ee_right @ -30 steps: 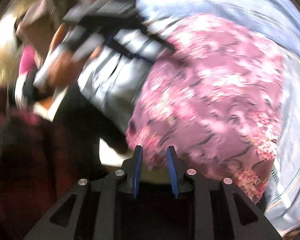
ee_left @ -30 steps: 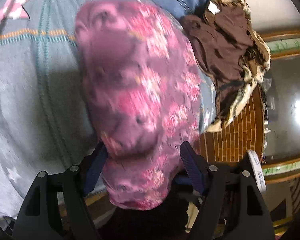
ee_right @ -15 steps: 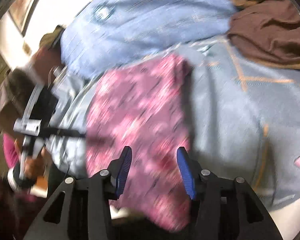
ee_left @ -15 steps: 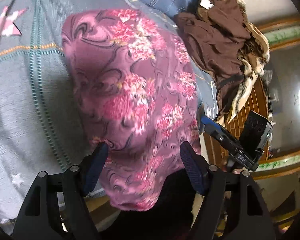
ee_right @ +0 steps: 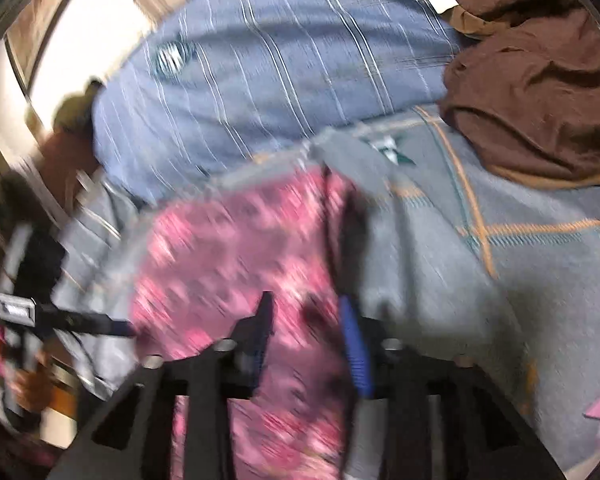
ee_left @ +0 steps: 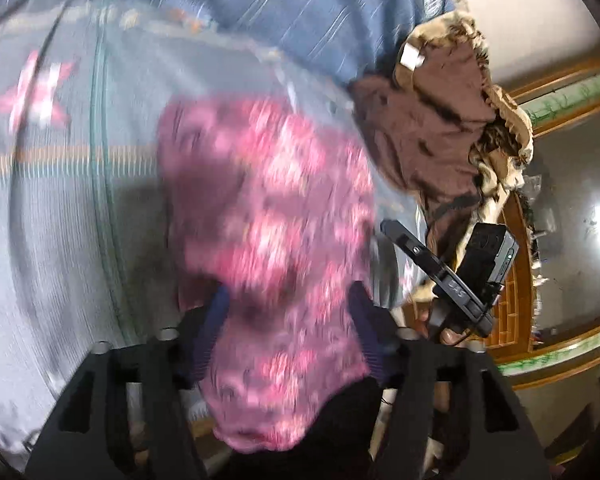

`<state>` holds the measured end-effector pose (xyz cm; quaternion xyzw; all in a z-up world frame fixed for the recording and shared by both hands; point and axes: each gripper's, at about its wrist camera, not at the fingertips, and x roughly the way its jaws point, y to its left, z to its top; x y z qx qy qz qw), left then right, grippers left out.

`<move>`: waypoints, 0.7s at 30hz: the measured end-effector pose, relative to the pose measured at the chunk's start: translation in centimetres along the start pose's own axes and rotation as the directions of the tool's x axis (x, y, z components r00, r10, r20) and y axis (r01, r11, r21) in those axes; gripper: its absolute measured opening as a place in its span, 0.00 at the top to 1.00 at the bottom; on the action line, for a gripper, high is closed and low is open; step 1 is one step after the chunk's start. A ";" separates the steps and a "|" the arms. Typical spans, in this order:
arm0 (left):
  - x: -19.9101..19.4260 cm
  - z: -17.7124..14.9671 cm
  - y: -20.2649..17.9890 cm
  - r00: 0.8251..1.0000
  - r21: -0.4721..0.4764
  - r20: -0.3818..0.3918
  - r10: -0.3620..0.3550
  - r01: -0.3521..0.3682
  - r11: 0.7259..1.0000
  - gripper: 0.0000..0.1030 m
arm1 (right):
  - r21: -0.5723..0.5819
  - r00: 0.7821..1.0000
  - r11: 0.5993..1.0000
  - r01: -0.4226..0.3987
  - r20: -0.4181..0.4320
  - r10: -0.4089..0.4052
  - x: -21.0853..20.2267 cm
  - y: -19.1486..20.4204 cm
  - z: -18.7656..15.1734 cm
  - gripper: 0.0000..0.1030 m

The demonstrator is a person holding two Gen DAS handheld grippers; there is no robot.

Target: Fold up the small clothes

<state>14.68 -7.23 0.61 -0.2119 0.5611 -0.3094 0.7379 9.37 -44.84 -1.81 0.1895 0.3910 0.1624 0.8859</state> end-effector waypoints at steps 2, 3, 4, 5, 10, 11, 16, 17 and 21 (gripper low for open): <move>0.3 1.7 -0.2 0.997 0.006 0.048 0.066 -0.067 0.998 0.34 | 0.032 1.000 0.999 0.013 0.003 -0.013 1.5 -0.2 1.4 0.43; 0.8 2.5 0.0 0.995 -0.010 0.050 0.080 -0.080 0.997 0.34 | 0.046 0.999 0.998 0.033 0.000 -0.033 2.5 -0.4 2.1 0.43; 1.4 3.3 0.5 0.995 -0.037 0.042 0.087 -0.085 0.996 0.34 | 0.061 0.999 0.997 0.045 -0.004 -0.045 3.1 -0.5 2.4 0.43; 2.0 3.9 1.0 0.995 -0.061 0.031 0.098 -0.096 0.993 0.34 | 0.094 0.999 0.994 0.053 -0.014 -0.052 4.2 -1.0 3.0 0.43; 3.7 5.7 -0.3 0.955 0.006 0.098 0.281 -0.283 0.959 0.34 | 0.066 0.999 0.997 0.027 -0.032 -0.025 7.1 -0.4 4.6 0.87; 4.1 5.9 -0.3 0.941 0.016 0.109 0.319 -0.322 0.946 0.33 | 0.079 1.000 0.997 0.022 -0.021 -0.020 7.3 -0.6 4.9 0.87; 6.2 6.4 -0.4 0.901 0.050 0.143 0.409 -0.420 0.906 0.27 | 0.157 0.997 0.986 0.049 -0.060 -0.040 9.6 -3.7 4.4 0.79; 6.3 6.4 -0.5 0.899 0.050 0.147 0.413 -0.423 0.905 0.27 | 0.188 0.998 0.982 0.022 -0.057 -0.011 9.4 -4.2 4.3 0.78; 5.9 6.3 -0.7 0.905 0.045 0.137 0.403 -0.412 0.910 0.27 | 0.188 0.998 0.982 0.020 -0.063 -0.008 7.8 -3.8 4.2 0.68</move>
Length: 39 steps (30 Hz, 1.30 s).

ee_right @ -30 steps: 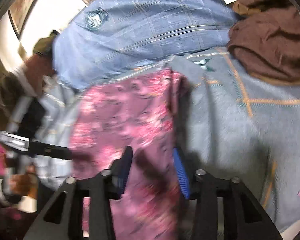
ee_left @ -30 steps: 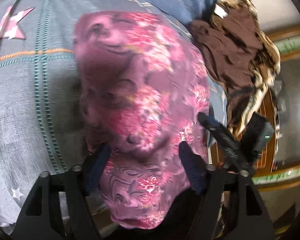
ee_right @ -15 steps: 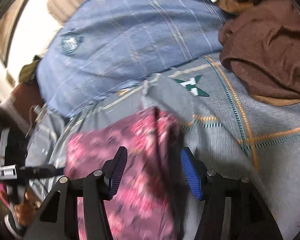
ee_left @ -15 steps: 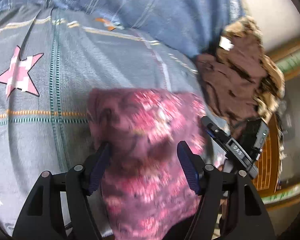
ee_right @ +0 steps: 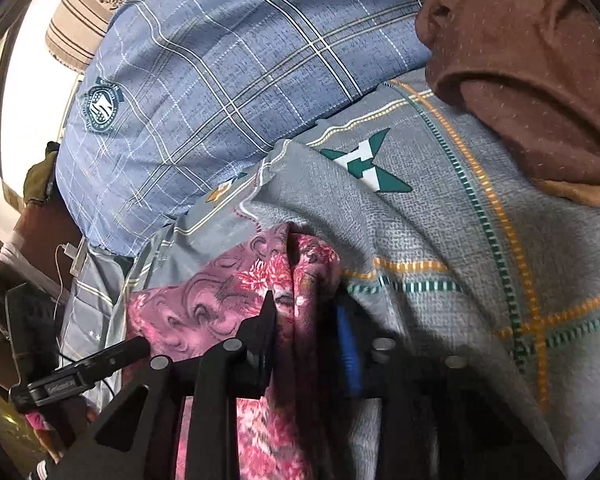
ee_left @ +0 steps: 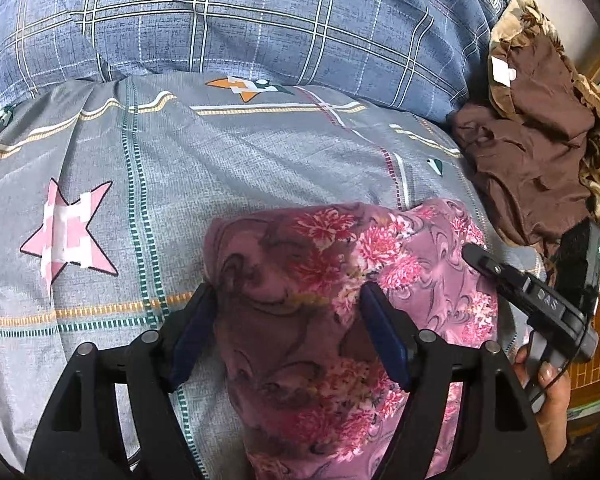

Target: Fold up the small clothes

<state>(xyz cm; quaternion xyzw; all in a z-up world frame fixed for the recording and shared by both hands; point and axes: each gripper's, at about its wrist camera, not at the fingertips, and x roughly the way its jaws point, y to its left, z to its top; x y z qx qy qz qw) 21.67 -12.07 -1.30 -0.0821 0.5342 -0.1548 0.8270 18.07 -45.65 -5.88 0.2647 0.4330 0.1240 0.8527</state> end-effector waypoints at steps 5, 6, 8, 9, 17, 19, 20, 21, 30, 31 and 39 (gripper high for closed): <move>-0.5 -0.3 -0.1 1.000 -0.013 -0.014 -0.008 0.008 1.000 0.28 | -0.029 0.998 0.997 -0.066 -0.006 0.066 -2.3 0.9 -1.8 0.56; -0.7 -0.4 -0.1 1.000 -0.009 -0.016 -0.010 0.010 1.000 0.28 | -0.036 0.998 0.997 -0.061 -0.007 0.061 -2.4 1.0 -2.1 0.51; -1.2 -0.7 -0.2 1.000 -0.005 -0.019 -0.017 0.017 1.000 0.28 | -0.063 0.999 0.997 -0.036 -0.028 0.035 -2.3 1.1 -3.1 0.49; -1.4 -0.8 -0.2 1.000 -0.004 -0.020 -0.024 0.023 1.000 0.28 | -0.068 0.999 0.997 -0.026 -0.040 0.023 -2.1 1.0 -3.4 0.49; -2.4 -3.0 2.4 0.965 -0.106 -0.099 -0.243 0.233 0.967 0.28 | -0.085 0.979 0.979 -0.185 -0.102 0.176 -0.7 1.8 -4.9 0.46; -1.4 -3.7 3.2 0.941 -0.159 -0.141 -0.309 0.286 0.945 0.28 | -0.120 0.978 0.975 -0.189 -0.109 0.177 -0.3 2.0 -5.2 0.44; -0.8 -3.9 3.2 0.933 -0.169 -0.161 -0.322 0.295 0.940 0.28 | -0.133 0.979 0.973 -0.191 -0.102 0.178 -0.2 2.1 -5.1 0.44; -0.2 -4.0 3.1 0.930 -0.173 -0.179 -0.321 0.292 0.941 0.27 | -0.131 0.979 0.973 -0.192 -0.096 0.180 0.0 2.1 -5.0 0.44; 0.6 -4.0 1.4 0.942 -0.155 -0.171 -0.288 0.263 0.952 0.35 | -0.176 0.994 0.981 -0.087 -0.086 0.073 -0.5 3.0 -5.1 0.77; 0.3 -4.1 1.6 0.944 -0.155 -0.165 -0.287 0.263 0.952 0.42 | -0.188 0.996 0.980 -0.062 -0.076 0.048 -0.8 3.4 -5.1 0.79; -2.0 -5.4 1.6 0.918 -0.169 -0.157 -0.365 0.340 0.925 0.57 | -0.289 0.998 0.956 0.052 -0.021 -0.060 -5.0 7.7 -5.8 0.82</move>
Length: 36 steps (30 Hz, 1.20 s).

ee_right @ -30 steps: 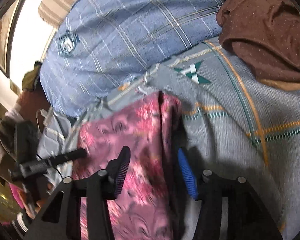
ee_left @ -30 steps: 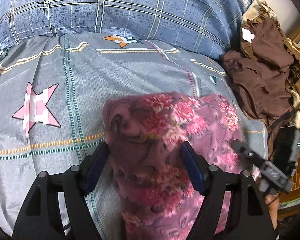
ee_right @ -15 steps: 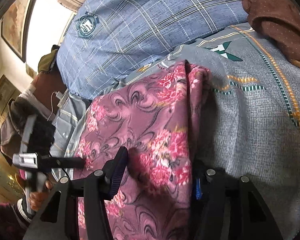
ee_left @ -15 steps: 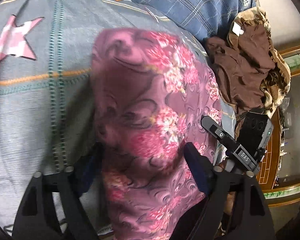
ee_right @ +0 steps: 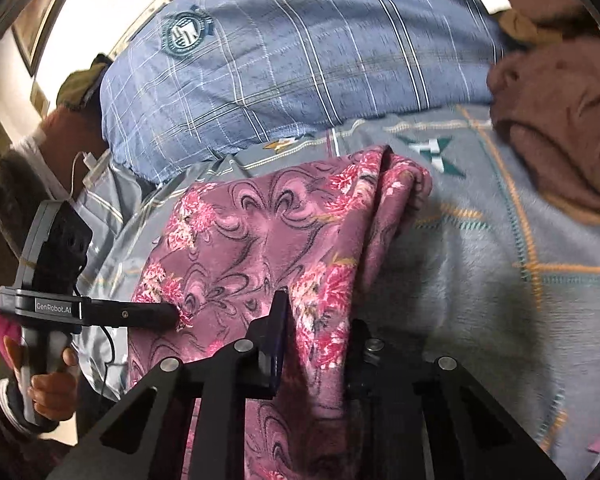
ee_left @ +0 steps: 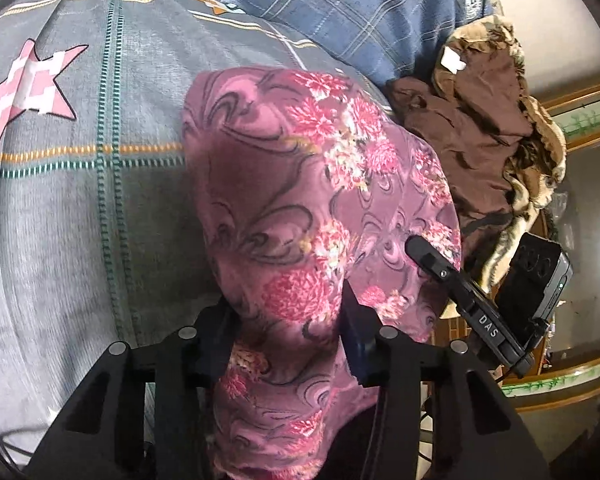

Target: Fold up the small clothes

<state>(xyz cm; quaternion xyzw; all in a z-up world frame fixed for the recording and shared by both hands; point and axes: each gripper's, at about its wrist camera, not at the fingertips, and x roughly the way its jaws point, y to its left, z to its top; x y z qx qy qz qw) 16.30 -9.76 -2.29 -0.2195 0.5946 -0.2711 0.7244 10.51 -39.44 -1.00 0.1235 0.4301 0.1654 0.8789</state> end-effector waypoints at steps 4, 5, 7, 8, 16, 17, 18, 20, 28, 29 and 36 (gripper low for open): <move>-2.0 -1.3 -0.6 0.998 0.006 0.005 -0.057 0.057 0.998 0.57 | -0.024 1.000 0.999 -0.025 0.013 0.026 -2.3 2.3 0.5 0.92; -2.6 -1.7 -0.6 0.997 0.012 0.006 -0.071 0.071 0.997 0.57 | -0.066 1.000 0.998 -0.022 0.020 0.023 -3.0 3.4 0.7 0.92; -3.6 -1.9 -0.8 0.996 0.020 0.019 -0.092 0.091 0.996 0.57 | -0.141 0.999 0.990 -0.028 0.032 0.033 -4.0 5.6 1.0 0.92; -3.8 -1.8 -0.8 0.995 0.027 0.024 -0.095 0.094 0.995 0.57 | -0.162 0.999 0.986 -0.035 0.025 0.039 -4.1 6.6 1.4 0.92; -1.4 -0.5 2.6 1.000 -0.039 -0.021 -0.021 0.020 0.999 0.57 | 0.054 0.991 0.995 0.083 -0.110 -0.076 0.6 -0.4 1.0 0.80; -1.3 -0.7 2.6 1.000 -0.031 -0.021 -0.021 0.020 0.999 0.57 | 0.079 0.990 0.994 0.082 -0.120 -0.072 1.1 -1.6 0.5 0.79; -1.2 -0.7 2.4 1.000 -0.019 -0.018 -0.019 0.018 1.000 0.55 | 0.095 0.992 0.994 0.055 -0.116 -0.044 1.3 -2.2 0.2 0.74; -1.0 -0.8 1.8 1.000 0.009 -0.013 -0.012 0.012 1.000 0.45 | 0.107 0.996 0.994 -0.003 -0.083 0.012 1.8 -3.0 0.0 0.62; 1.3 -0.1 1.9 0.999 -0.054 -0.042 0.002 -0.004 0.999 0.36 | 0.119 0.981 0.977 -0.179 -0.056 0.186 6.4 -3.4 0.2 0.54; 1.3 -0.1 1.8 0.999 -0.070 -0.043 -0.015 0.012 0.997 0.46 | 0.117 0.978 0.974 -0.194 -0.059 0.202 6.3 -3.0 0.2 0.68; -0.6 -1.6 -0.7 1.000 -0.001 -0.001 0.031 -0.031 1.000 0.59 | -0.043 0.996 0.995 -0.090 -0.029 0.089 3.8 0.6 -0.5 0.80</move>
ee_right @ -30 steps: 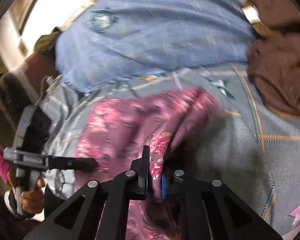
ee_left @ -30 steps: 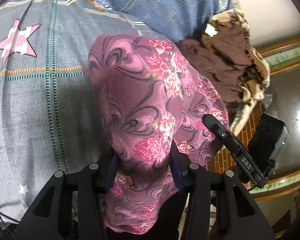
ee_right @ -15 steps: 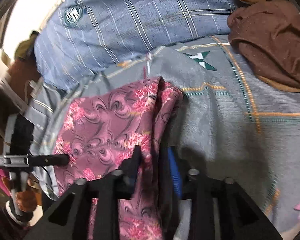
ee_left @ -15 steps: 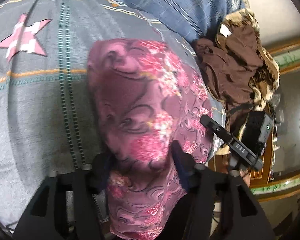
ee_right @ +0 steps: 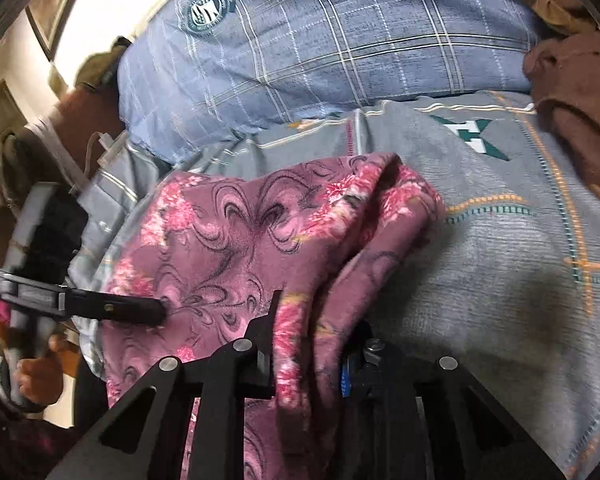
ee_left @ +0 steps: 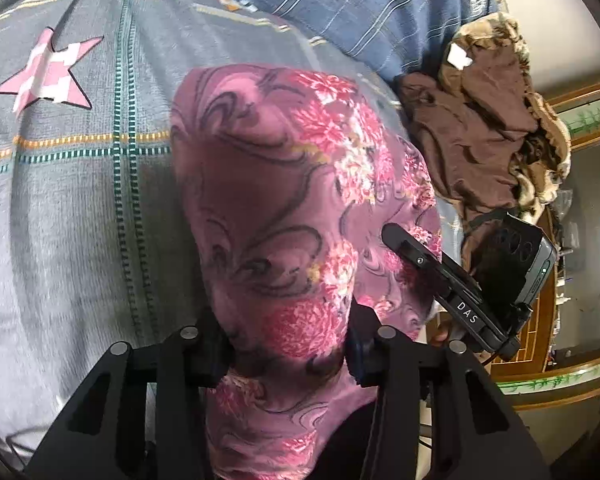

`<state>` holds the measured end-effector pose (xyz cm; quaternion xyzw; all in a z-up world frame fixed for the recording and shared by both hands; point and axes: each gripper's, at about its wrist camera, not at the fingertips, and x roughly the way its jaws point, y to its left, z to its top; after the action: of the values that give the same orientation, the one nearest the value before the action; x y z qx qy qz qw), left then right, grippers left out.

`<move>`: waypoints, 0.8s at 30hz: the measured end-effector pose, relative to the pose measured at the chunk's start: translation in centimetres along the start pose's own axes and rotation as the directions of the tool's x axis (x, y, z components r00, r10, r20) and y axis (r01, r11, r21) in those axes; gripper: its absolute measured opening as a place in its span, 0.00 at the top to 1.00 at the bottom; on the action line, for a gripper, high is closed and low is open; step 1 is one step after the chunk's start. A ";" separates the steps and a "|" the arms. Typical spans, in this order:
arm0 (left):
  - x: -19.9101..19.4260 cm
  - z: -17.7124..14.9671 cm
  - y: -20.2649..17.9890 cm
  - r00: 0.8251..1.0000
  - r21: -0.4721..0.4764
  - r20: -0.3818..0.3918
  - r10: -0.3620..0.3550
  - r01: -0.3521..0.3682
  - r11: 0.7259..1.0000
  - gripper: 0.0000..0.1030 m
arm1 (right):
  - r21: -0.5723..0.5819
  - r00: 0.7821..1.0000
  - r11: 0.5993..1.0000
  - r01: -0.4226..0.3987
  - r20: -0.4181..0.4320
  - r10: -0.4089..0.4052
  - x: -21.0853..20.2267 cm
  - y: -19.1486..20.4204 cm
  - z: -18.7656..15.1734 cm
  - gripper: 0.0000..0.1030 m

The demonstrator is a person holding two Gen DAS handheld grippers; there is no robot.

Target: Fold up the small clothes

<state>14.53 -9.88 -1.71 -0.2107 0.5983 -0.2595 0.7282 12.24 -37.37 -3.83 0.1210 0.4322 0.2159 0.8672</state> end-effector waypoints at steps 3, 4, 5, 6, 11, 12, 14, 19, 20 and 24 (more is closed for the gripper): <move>-2.6 -1.0 -0.8 0.999 0.035 0.037 -0.022 0.020 0.999 0.59 | -0.062 0.998 0.998 0.025 0.057 -0.022 -2.4 2.4 0.5 0.83; -3.3 -1.2 -0.9 0.999 0.039 0.047 -0.025 0.024 0.999 0.59 | -0.079 0.997 0.996 0.030 0.070 -0.024 -3.1 3.2 0.7 0.87; -4.1 -1.4 -0.8 0.998 0.038 0.054 -0.036 0.034 0.999 0.59 | -0.097 0.997 0.995 0.021 0.076 -0.014 -3.8 4.4 0.9 0.88; -4.9 -1.7 -0.7 0.997 0.037 0.063 -0.051 0.049 0.998 0.59 | -0.114 0.997 0.993 0.019 0.080 -0.010 -4.1 5.2 1.0 0.88; -7.6 -1.7 1.0 0.992 0.016 0.114 -0.060 0.059 0.998 0.60 | -0.191 0.997 0.981 -0.036 0.065 0.049 -3.4 8.9 2.4 0.88; -8.1 -1.3 1.7 0.989 0.000 0.134 -0.058 0.058 0.998 0.60 | -0.186 0.997 0.982 -0.045 0.060 0.057 -2.7 9.1 2.9 0.88; -9.5 -0.3 3.2 0.983 -0.042 0.173 -0.062 0.070 0.997 0.60 | -0.155 0.994 0.984 -0.086 0.050 0.095 -1.4 9.4 4.0 0.88; -12.4 3.7 6.3 0.963 -0.079 0.270 0.016 0.005 0.997 0.60 | -0.112 0.975 0.975 -0.190 0.093 0.200 1.8 11.7 7.9 0.90; -12.8 4.7 7.0 0.958 -0.078 0.283 0.036 -0.014 0.997 0.60 | -0.100 0.971 0.974 -0.205 0.108 0.215 3.0 12.1 9.1 0.90; -12.1 8.7 10.8 0.945 -0.132 0.299 0.134 -0.098 0.986 0.60 | -0.008 0.972 0.976 -0.218 0.085 0.218 8.4 11.8 11.7 0.90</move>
<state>22.57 6.11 2.56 -0.2543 0.5031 -0.1452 0.8131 22.97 -23.28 2.00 0.1771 0.3791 0.3041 0.8558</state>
